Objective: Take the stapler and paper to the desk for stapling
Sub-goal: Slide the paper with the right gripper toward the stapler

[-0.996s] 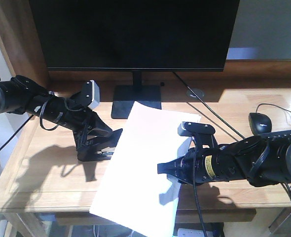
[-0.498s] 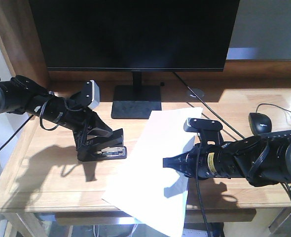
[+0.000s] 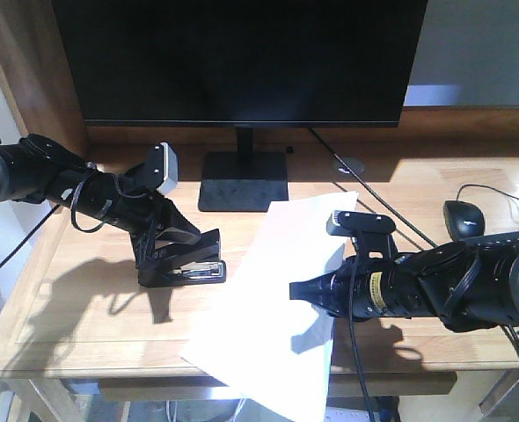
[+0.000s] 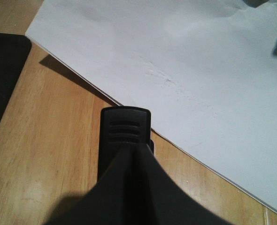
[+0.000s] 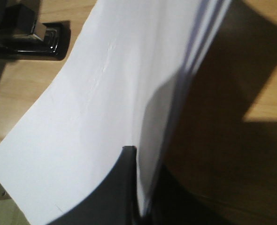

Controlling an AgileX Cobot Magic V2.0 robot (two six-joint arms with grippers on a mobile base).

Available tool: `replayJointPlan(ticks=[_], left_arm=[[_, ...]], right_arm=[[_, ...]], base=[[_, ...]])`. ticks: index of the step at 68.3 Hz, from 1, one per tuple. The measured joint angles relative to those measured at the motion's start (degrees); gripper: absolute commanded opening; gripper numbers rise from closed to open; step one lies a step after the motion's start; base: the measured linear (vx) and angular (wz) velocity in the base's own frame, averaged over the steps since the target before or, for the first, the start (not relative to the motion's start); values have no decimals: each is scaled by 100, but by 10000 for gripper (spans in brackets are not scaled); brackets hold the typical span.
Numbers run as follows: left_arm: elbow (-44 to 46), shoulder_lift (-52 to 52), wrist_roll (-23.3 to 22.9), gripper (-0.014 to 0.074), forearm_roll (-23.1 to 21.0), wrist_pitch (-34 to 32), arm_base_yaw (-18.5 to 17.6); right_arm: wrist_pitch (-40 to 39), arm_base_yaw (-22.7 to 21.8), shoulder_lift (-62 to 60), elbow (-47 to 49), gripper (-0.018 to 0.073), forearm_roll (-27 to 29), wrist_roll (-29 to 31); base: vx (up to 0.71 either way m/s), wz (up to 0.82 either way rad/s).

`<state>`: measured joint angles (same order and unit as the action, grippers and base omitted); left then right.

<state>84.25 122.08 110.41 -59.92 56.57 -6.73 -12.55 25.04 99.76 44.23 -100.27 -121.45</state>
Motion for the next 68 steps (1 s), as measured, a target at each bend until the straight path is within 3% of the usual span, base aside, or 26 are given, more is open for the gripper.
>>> replayJointPlan(ticks=[27,68], left_arm=[[0,0,0,-6,0,0,0],[0,0,0,-6,4,0,0]], right_arm=[[-436,0,-78,0,-1,0,230],[-356,0,240,215,-1,-6,230]], base=[[0,0],[0,0]])
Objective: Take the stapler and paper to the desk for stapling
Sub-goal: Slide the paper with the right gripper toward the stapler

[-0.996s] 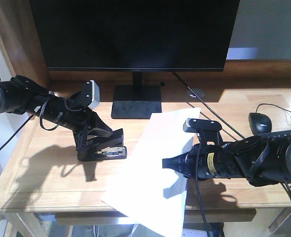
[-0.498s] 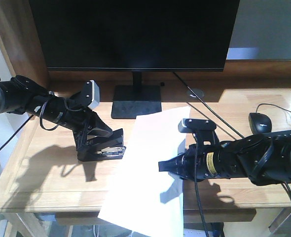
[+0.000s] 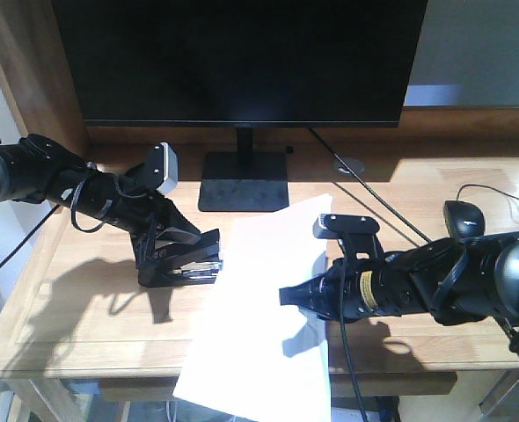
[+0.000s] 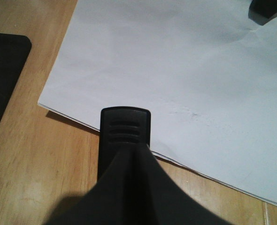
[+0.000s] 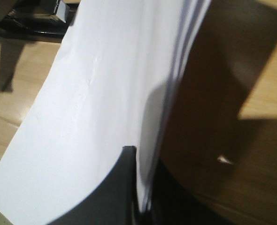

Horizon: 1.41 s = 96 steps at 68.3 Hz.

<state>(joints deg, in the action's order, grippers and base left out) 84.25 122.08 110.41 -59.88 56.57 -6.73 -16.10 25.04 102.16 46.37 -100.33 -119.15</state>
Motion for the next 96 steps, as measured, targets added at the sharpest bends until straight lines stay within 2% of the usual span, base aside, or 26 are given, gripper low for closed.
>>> replayJointPlan(ticks=[47,62,77,86,96], left_arm=[[0,0,-6,-6,0,0,0],[0,0,-12,-6,0,0,0],[0,0,-16,-6,0,0,0],[0,0,-16,-6,0,0,0],[0,0,-16,-6,0,0,0]], right_arm=[[-35,0,618,957,-1,14,0],[-35,0,990,1382,-1,488,0],[-61,0,1386,1848,5,628,0],[-122,0,1502,1990,39,646,0],[-145,0,1502,2015,144,646,0]], base=[[0,0],[0,0],[0,0],[0,0],[0,0]])
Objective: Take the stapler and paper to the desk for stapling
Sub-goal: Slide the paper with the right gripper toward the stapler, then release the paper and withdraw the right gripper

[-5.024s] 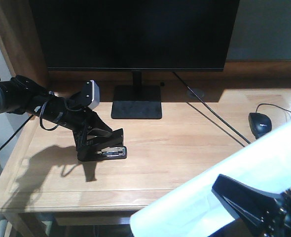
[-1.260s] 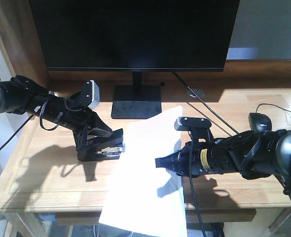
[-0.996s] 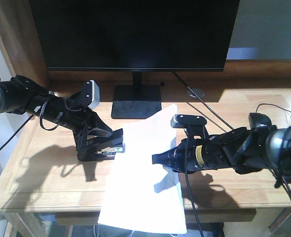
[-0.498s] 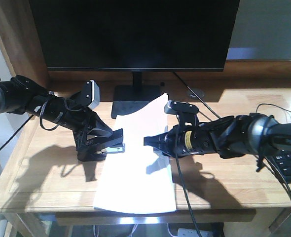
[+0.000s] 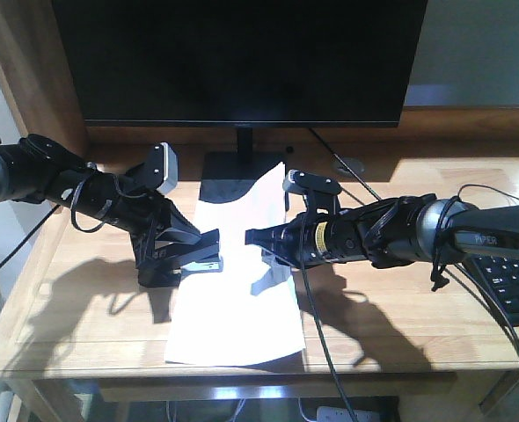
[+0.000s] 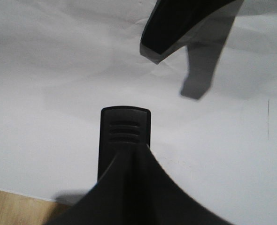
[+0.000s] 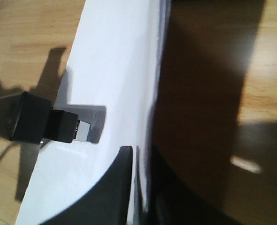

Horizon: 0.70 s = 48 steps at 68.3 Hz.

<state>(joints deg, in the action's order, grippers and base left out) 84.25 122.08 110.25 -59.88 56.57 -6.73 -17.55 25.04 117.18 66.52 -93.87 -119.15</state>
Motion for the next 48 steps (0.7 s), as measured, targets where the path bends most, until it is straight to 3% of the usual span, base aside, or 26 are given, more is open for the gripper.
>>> replayJointPlan(ticks=[15,27,37,48], left_arm=[[0,0,0,-6,0,0,0],[0,0,0,-6,0,0,0],[0,0,0,-6,0,0,0],[0,0,0,-6,0,0,0]], right_arm=[[-12,0,0,0,388,2,0],[284,0,-103,0,528,-143,-5],[493,0,-394,0,589,-513,-5],[638,0,-767,0,593,-595,16]], base=[[0,0],[0,0],[0,0],[0,0]])
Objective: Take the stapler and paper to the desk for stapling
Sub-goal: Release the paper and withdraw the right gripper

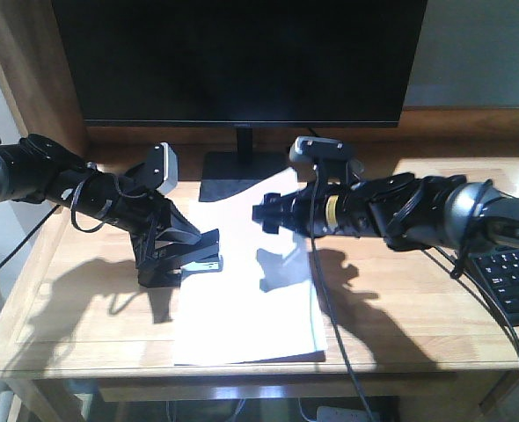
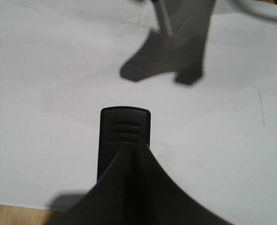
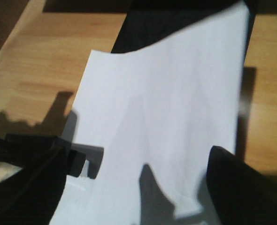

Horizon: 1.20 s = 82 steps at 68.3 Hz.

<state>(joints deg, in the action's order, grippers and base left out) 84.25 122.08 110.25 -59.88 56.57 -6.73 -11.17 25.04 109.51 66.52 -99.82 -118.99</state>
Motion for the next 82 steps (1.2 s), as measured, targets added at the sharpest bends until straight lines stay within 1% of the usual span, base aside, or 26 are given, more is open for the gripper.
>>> replayJointPlan(ticks=[8,16,30,35,42,48,59,67,82], left_arm=[[0,0,0,-6,0,0,0],[0,0,0,-6,0,0,0],[0,0,0,-6,0,0,0],[0,0,0,-6,0,0,0],[0,0,0,-6,0,0,0],[0,0,0,-6,0,0,0],[0,0,0,-6,0,0,0],[0,0,0,-6,0,0,0],[0,0,0,-6,0,0,0]], right_arm=[[88,-149,-277,-6,593,-10,182],[46,-514,-600,-12,592,-18,285],[-579,-1269,-1375,-29,592,-38,676],[-707,-1417,-1668,-102,592,-46,894],[-471,-1458,-2116,-393,592,-58,1265],[-42,-1458,-2556,-799,592,-58,1605],[373,-1458,-3436,-1650,592,-51,1941],[399,-1462,-4158,-2133,592,-47,2045],[404,-1462,-5494,-2903,592,-47,2052]], base=[[0,0],[0,0],[0,0],[0,0],[0,0],[0,0],[0,0],[0,0],[0,0]])
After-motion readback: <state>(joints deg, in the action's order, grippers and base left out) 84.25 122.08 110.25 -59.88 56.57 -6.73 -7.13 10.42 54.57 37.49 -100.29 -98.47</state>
